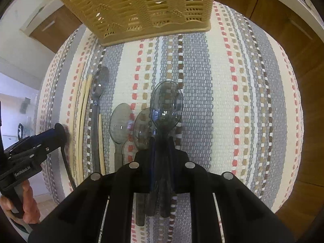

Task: Organize utensils
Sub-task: 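Lower the right tool over the clear spoons and the left tool over the black spoon, then close the right gripper on a clear spoon while the left gripper closes on the black spoon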

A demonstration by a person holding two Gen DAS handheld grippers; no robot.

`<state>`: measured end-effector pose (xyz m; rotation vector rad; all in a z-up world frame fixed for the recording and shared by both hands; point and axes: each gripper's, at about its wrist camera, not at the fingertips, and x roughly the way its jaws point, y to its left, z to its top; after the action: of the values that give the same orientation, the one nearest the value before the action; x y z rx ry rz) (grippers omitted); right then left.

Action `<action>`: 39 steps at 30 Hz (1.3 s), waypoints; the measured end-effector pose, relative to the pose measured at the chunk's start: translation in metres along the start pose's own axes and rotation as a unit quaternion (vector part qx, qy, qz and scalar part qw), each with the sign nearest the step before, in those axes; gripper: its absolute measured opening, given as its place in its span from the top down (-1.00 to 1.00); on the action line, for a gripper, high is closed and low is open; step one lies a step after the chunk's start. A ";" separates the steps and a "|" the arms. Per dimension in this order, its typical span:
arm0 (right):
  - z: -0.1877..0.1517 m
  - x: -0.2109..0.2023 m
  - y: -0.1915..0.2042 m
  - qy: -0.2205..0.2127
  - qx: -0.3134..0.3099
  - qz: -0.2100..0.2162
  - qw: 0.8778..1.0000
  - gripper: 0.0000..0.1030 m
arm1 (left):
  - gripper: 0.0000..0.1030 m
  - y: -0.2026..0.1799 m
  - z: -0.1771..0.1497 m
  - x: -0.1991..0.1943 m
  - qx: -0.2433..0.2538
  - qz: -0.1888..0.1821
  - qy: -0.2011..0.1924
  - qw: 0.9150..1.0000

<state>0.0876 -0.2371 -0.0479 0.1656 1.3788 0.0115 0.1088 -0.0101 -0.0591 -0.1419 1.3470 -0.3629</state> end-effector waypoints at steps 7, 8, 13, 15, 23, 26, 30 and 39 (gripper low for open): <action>0.007 0.010 0.014 0.011 -0.018 -0.021 1.000 0.79 | -0.08 0.000 0.000 0.002 0.004 -0.006 -0.002 1.000; 0.006 0.010 0.016 0.007 -0.024 -0.027 0.999 0.80 | -0.08 0.001 -0.002 0.001 0.005 -0.006 -0.002 1.000; 0.002 -0.001 0.010 -0.007 -0.017 -0.010 1.000 0.80 | 0.00 0.005 -0.003 -0.002 0.011 -0.008 -0.002 1.000; 0.000 -0.009 0.003 -0.010 -0.012 0.012 1.000 0.80 | 0.01 0.007 -0.003 -0.004 0.013 -0.011 0.000 1.000; -0.003 -0.013 -0.026 0.002 -0.003 0.085 0.996 0.80 | 0.00 0.012 -0.001 -0.006 0.022 -0.015 0.006 1.000; -0.002 -0.006 -0.038 0.021 0.006 0.103 0.994 0.80 | 0.00 0.011 -0.002 -0.007 0.027 -0.012 0.006 1.000; -0.003 -0.007 -0.048 0.014 0.005 0.100 0.995 0.79 | 0.00 0.006 0.000 -0.004 0.030 -0.010 0.005 0.999; -0.006 -0.012 -0.069 0.014 0.016 0.091 0.996 0.78 | 0.00 -0.002 0.001 0.000 0.031 -0.008 0.004 0.999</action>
<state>0.0730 -0.3061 -0.0463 0.3178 1.3891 0.1446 0.1095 -0.0117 -0.0585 -0.1001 1.3409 -0.4182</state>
